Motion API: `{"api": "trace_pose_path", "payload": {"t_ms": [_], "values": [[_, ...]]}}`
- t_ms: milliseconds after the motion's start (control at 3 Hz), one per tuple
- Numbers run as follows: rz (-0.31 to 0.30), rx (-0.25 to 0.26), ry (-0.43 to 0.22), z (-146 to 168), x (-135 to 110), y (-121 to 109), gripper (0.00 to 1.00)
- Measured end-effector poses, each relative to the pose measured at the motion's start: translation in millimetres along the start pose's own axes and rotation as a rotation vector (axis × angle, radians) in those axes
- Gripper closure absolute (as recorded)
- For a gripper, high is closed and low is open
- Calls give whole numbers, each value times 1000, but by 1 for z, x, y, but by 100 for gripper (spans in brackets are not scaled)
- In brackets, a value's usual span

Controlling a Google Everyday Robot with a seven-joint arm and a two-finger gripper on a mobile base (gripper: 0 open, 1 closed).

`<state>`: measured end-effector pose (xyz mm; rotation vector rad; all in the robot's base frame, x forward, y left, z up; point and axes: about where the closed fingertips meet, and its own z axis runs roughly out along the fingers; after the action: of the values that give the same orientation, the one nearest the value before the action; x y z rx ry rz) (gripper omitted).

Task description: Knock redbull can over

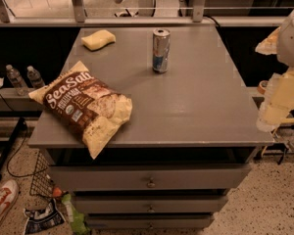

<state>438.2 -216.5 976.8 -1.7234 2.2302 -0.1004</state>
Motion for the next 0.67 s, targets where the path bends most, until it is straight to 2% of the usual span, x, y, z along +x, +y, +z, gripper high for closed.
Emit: {"api": "trace_pose_path", "payload": {"t_ms": [333,667], "values": [[0,0,0,0,0,0,0],[63,17,-68,10,-6,-8,0]]}}
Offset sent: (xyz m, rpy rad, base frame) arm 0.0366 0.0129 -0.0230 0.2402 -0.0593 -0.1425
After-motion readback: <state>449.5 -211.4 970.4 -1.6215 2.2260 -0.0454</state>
